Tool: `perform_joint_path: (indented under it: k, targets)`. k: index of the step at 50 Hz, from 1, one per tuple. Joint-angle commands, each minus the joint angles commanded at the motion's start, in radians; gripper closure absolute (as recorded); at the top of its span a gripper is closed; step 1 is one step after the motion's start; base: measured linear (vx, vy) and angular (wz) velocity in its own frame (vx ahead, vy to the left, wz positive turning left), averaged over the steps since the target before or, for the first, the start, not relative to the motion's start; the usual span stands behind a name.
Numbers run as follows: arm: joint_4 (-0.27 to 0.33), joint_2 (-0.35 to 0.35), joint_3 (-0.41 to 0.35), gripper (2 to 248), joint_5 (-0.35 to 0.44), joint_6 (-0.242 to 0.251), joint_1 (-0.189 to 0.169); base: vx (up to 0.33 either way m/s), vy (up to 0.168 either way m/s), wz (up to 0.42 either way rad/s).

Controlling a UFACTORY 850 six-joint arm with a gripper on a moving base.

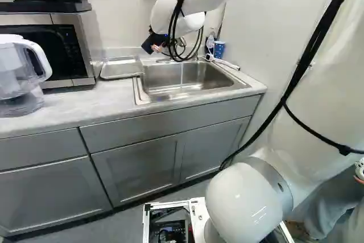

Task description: Rinse the cup and place it in the tray

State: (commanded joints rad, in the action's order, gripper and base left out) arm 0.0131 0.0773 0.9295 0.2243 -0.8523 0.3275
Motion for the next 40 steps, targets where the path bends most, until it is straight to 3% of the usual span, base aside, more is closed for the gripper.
perform_joint_path:
  k: [40]
  targets:
    - [0.000,0.000,0.000,128,0.000,0.421,0.000,0.000,0.000,0.000]
